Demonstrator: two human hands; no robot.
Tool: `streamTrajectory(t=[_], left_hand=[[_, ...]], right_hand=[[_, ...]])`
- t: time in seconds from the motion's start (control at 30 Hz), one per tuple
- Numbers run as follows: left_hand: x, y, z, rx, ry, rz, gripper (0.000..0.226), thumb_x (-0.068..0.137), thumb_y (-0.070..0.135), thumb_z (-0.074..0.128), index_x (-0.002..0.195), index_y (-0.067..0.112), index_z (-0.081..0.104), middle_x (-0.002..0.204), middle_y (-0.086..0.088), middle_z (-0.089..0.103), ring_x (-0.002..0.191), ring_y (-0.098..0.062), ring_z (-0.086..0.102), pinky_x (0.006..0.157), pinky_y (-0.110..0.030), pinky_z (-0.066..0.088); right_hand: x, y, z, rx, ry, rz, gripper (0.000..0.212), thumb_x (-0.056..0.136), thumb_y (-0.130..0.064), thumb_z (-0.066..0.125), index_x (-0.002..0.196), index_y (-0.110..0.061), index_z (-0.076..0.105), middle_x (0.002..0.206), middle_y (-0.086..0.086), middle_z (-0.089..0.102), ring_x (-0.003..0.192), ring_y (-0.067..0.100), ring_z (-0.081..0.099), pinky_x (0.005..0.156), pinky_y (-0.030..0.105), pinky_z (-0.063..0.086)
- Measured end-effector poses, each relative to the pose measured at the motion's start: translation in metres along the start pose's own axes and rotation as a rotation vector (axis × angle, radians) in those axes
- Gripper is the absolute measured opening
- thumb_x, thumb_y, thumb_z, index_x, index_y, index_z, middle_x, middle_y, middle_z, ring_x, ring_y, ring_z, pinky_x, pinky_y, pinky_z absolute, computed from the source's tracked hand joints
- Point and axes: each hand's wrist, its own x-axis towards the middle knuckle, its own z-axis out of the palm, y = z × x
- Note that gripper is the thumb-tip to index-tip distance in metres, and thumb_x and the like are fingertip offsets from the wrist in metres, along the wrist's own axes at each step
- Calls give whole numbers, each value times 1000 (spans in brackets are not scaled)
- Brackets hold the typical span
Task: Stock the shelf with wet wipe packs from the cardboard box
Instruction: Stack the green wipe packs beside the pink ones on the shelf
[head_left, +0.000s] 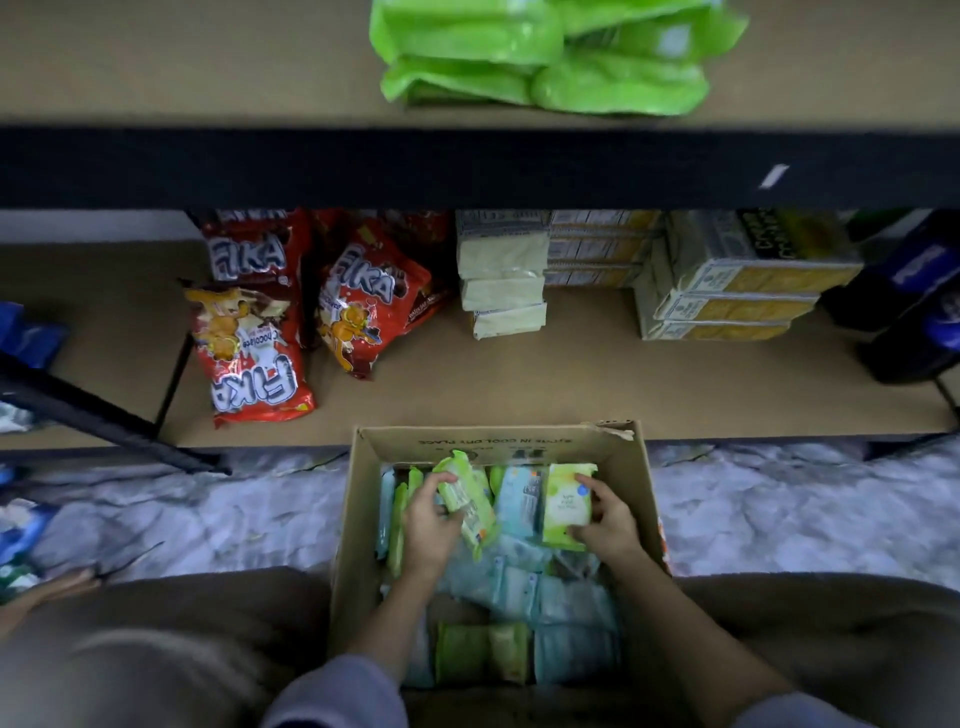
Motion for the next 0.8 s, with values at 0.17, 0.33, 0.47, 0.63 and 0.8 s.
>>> streamTrajectory(t=[0.17, 0.33, 0.47, 0.63, 0.8], left_hand=[[-21, 51, -30, -1, -62, 131, 41, 73, -16, 65, 92, 18, 54, 102, -18, 65, 68, -17, 60, 49, -5, 42], [-56, 103, -58, -33, 105, 298, 39, 69, 4, 77, 102, 18, 61, 102, 2, 56, 86, -16, 51, 76, -26, 43], [-85, 141, -77, -83, 167, 426, 39, 72, 0, 73, 100, 22, 56, 101, 4, 53, 74, -4, 47, 65, -7, 36], [-111, 181, -105, -148, 183, 625, 48, 75, -1, 68, 100, 37, 49, 111, 13, 54, 100, -1, 54, 86, -21, 47], [-131, 230, -139, -250, 150, 779, 52, 76, -9, 60, 106, 32, 49, 117, 8, 54, 102, -14, 60, 79, -26, 53]], right_hand=[[-48, -53, -26, 5, -38, -175, 75, 68, 32, 53, 132, -5, 43, 86, 3, 58, 54, -8, 58, 46, 7, 42], [-100, -101, -52, 15, -60, -321, 68, 72, 25, 59, 129, -10, 48, 88, -1, 55, 73, 5, 57, 53, 12, 50], [-138, -131, -70, 40, -69, -474, 67, 74, 19, 62, 121, -27, 52, 117, 7, 57, 92, 17, 60, 62, 19, 52], [-185, -173, -93, 64, -36, -645, 67, 75, 15, 64, 120, -33, 51, 117, 11, 55, 96, 22, 61, 68, 20, 55], [-225, -220, -113, 128, 28, -772, 66, 78, 12, 63, 121, -36, 49, 101, 2, 53, 84, 19, 64, 66, 29, 58]])
